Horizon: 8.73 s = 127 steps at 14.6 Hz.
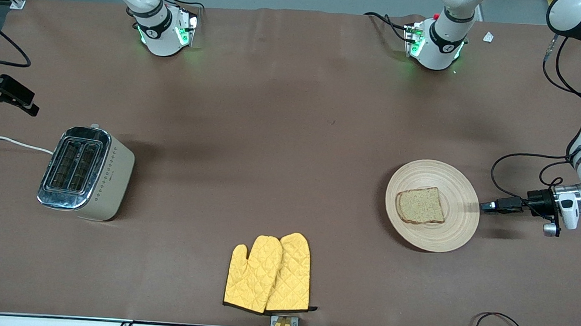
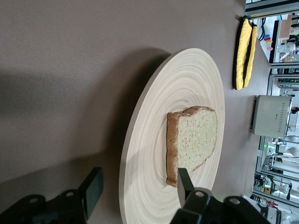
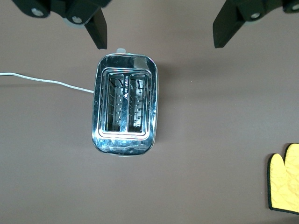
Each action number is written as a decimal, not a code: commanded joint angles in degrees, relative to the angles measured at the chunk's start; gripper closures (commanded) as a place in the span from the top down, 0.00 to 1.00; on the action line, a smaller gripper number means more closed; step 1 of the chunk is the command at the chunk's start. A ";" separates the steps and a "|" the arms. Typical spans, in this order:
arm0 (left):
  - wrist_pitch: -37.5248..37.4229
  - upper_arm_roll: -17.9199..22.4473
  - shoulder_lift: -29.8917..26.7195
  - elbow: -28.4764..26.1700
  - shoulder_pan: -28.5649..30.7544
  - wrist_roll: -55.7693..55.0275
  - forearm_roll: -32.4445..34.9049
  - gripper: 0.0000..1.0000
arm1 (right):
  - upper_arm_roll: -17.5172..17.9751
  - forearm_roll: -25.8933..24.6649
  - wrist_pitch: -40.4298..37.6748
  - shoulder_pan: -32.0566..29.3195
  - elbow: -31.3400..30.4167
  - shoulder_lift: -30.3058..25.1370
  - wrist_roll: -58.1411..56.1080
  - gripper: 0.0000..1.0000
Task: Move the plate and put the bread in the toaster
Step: 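Grip the plate rim with the left gripper, then slide the plate with the left gripper toward the table center, then release the plate and draw the left gripper back, then move the right gripper over the bread slice while the left gripper retracts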
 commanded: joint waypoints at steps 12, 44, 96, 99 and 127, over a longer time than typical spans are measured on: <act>1.11 -0.67 3.41 1.14 -0.36 5.10 -3.13 0.38 | 0.14 -0.68 0.86 0.10 -1.86 -1.63 -0.03 1.00; 13.12 -22.01 0.50 -2.98 -8.27 -2.37 -4.01 0.00 | 0.14 -0.68 0.86 0.10 -1.86 -1.63 -0.03 1.00; 14.66 -27.47 -9.76 9.84 -5.28 -57.38 42.11 1.00 | 0.14 1.25 0.24 4.56 2.45 4.78 -11.03 1.00; 8.16 -27.21 -14.33 9.84 -5.37 -58.61 46.33 1.00 | 0.05 7.65 0.77 8.43 2.54 7.33 1.41 1.00; -16.12 -4.88 -51.00 -4.66 -25.15 -57.48 46.09 1.00 | 0.05 10.22 37.85 34.99 -9.77 31.59 35.46 0.73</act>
